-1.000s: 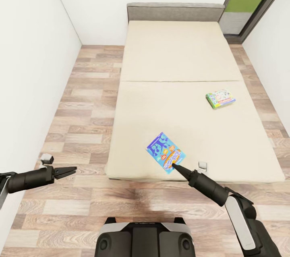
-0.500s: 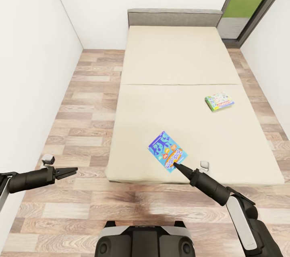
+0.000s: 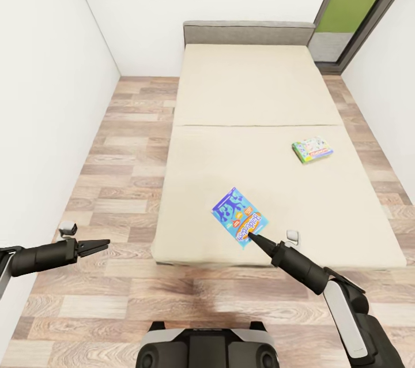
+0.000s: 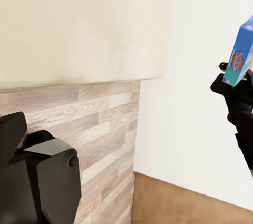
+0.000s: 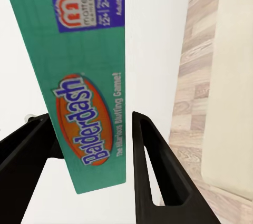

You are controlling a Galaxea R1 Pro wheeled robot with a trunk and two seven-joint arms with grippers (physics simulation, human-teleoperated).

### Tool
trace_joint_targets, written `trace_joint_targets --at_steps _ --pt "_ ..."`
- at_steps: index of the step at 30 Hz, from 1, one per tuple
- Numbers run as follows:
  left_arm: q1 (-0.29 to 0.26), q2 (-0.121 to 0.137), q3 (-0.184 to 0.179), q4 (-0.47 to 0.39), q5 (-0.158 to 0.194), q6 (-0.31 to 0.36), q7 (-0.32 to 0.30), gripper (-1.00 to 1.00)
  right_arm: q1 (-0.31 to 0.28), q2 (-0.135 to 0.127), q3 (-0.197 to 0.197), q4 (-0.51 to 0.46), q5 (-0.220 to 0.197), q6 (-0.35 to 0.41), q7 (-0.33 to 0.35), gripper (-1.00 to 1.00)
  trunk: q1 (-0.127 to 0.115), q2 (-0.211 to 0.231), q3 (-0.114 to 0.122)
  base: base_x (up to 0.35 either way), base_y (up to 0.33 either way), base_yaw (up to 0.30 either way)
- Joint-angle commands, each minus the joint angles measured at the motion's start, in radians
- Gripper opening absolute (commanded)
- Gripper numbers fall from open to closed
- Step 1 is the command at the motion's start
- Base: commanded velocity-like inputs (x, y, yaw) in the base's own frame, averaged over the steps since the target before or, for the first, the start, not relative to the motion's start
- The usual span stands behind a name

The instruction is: Put all the toys in the child's room - the three board games (two on the bed and one on the table), the two jigsaw puzzles on the table, and the tennis ball on the table - inside the toy box on the table in the child's room.

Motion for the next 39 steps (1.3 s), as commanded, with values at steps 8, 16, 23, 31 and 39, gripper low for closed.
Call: trace_joint_targets --at_steps 8,16,23,31,39 --pt "0.000 -0.004 -0.001 0.000 -0.002 0.011 -0.003 1.00 0.000 -0.001 -0.001 0.000 -0.006 0.007 0.002 -1.00 0.001 -0.001 0.012 0.000 0.000 0.000" --pt "0.000 -0.005 -0.001 0.000 -0.003 0.011 -0.003 1.00 0.000 -0.002 -0.002 -0.001 -0.006 -0.004 0.002 -1.00 0.001 -0.001 0.025 0.000 0.000 0.000" --pt "0.000 -0.005 -0.001 0.000 -0.002 0.011 -0.003 1.00 0.000 -0.001 -0.001 0.000 -0.006 -0.012 0.002 -1.00 0.001 -0.001 0.037 0.000 0.000 0.000" --pt "0.000 -0.005 -0.001 0.000 -0.002 0.011 -0.003 1.00 0.001 -0.001 -0.001 0.000 -0.005 -0.014 0.002 -1.00 0.001 -0.001 0.050 0.000 0.000 0.005" --pt "0.000 -0.004 0.000 0.000 -0.002 0.011 -0.003 1.00 0.000 -0.001 -0.001 -0.001 -0.005 -0.014 0.002 -1.00 0.001 -0.001 0.064 0.000 0.000 0.055"
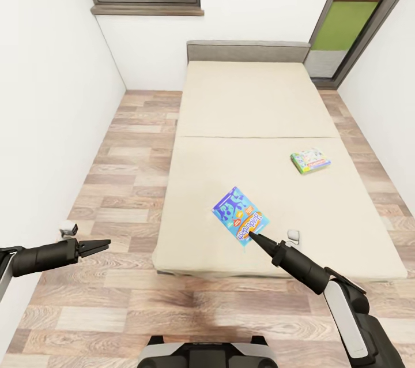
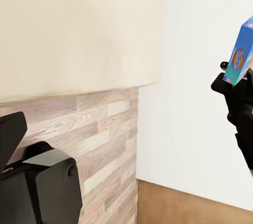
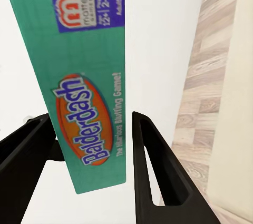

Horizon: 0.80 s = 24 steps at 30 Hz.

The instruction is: Put all the toys in the child's room - the three board games (two on the bed and one on the table), the two jigsaw puzzles on the table, and the tennis ball on the table - inside the toy box on the table in the child's room.

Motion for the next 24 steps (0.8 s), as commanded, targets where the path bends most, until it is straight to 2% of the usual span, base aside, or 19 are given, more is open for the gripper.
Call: trace_joint_targets --at_steps 1,24 --pt "0.000 0.000 0.000 0.000 0.000 0.011 -0.003 1.00 0.000 0.000 0.000 0.000 -0.005 0.007 0.001 -1.00 0.001 -0.001 0.000 0.000 0.000 0.065" --pt "0.000 -0.001 -0.001 0.000 0.001 0.011 -0.003 1.00 0.000 0.000 0.001 -0.001 -0.006 0.006 0.001 -1.00 0.001 -0.001 0.039 0.000 0.000 0.067"
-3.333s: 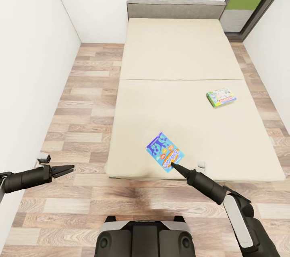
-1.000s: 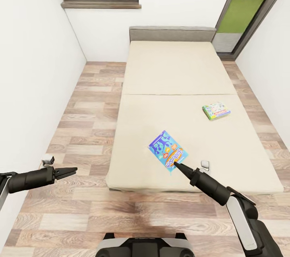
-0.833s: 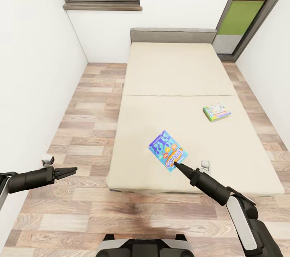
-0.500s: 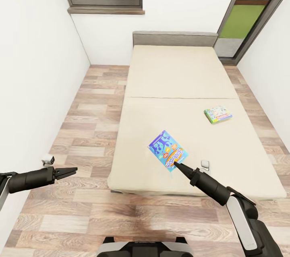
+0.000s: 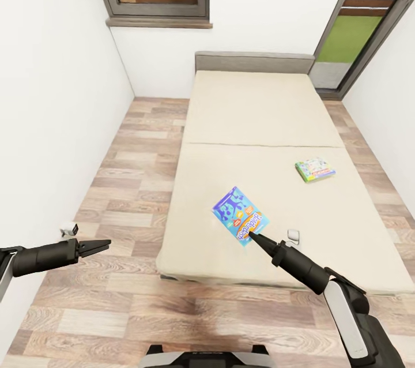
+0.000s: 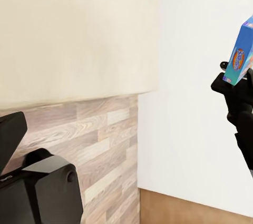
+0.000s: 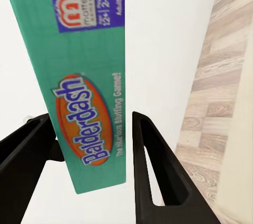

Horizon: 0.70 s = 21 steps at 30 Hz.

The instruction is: Put all the toys in the child's room - the three board games (two on the bed and one on the table), the two jigsaw puzzles on the table, and the tennis ball on the table - inside the toy box on the table in the child's room.

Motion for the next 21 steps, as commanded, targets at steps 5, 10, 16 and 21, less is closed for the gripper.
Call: trace_joint_targets --at_steps 5,10,16,21 --pt "-0.001 0.000 0.000 0.000 0.000 0.011 -0.003 1.00 -0.001 0.000 -0.001 0.000 -0.006 0.007 0.001 -1.00 0.001 -0.002 0.007 0.000 0.000 0.068" --pt "-0.001 0.000 0.000 0.000 0.000 0.011 -0.003 1.00 0.000 0.000 -0.001 0.000 -0.005 0.007 0.001 -1.00 0.001 -0.002 0.015 0.000 0.000 0.068" --pt "-0.001 0.000 -0.003 0.000 0.001 0.011 -0.006 1.00 0.000 0.000 -0.001 0.000 -0.005 0.007 0.001 -1.00 0.001 -0.002 0.025 0.000 0.000 0.067" --pt "-0.001 0.001 -0.002 0.000 0.001 0.011 -0.008 1.00 0.000 0.000 -0.001 0.001 -0.005 0.007 0.001 -1.00 0.001 -0.002 0.034 0.000 0.000 0.063"
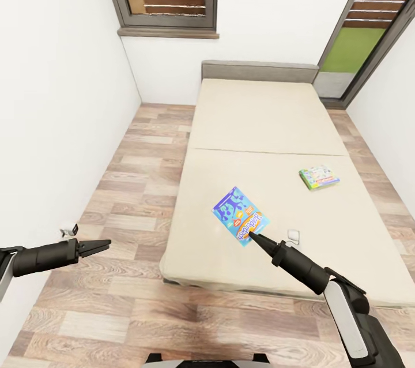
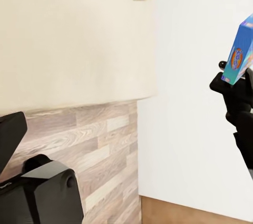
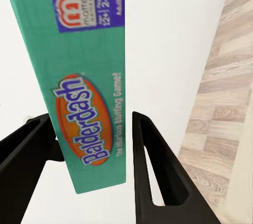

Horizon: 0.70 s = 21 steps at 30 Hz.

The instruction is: Put all the toys in the child's room - the three board games (two on the bed and one on the table), the two jigsaw puzzles on the table, and the tennis ball on the table - inside the toy box on the table in the child's room.

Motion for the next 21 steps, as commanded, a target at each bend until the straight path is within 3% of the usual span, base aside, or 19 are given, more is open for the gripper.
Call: trace_joint_targets --at_steps 1,21 --pt "-0.001 0.001 0.001 0.000 0.000 0.011 -0.004 1.00 0.000 0.000 0.000 0.000 -0.005 0.007 0.001 -1.00 0.001 -0.002 0.000 0.000 0.000 0.063" --pt "-0.001 0.000 -0.002 0.000 0.002 0.011 -0.007 1.00 0.001 0.000 0.000 0.001 -0.007 -0.037 0.001 -1.00 0.001 -0.002 0.033 0.046 0.000 0.013"
